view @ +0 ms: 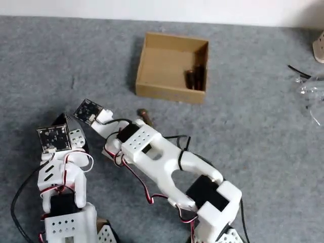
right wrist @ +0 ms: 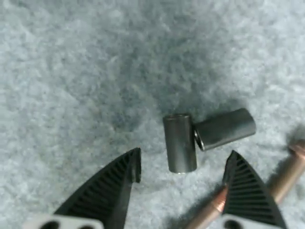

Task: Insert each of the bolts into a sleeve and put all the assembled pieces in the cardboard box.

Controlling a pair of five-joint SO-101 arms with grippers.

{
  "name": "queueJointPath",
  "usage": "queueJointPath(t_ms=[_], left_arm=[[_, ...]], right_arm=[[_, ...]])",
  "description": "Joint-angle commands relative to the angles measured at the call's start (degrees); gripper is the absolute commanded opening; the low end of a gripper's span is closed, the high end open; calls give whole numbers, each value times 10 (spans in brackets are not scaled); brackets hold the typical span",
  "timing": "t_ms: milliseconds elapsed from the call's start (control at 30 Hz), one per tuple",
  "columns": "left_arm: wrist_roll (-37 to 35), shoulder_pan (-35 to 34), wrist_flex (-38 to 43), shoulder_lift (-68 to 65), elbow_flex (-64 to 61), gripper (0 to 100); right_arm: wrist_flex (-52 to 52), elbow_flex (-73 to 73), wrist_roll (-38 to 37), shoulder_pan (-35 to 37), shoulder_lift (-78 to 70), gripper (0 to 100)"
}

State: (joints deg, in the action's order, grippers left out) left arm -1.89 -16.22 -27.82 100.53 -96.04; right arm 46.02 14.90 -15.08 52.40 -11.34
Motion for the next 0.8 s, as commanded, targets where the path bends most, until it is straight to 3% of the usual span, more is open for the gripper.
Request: queueJointPath(t_ms=[0, 367, 767], left_arm=[[-2, -3, 13, 12, -11, 7], [-2, -2, 13, 9, -12, 7], [-2, -2, 13, 10, -12, 7]], right_arm=[[5, -24, -4, 3, 2, 256], [5, -28, -4, 5, -51, 256], [36, -130, -4, 2, -134, 255]])
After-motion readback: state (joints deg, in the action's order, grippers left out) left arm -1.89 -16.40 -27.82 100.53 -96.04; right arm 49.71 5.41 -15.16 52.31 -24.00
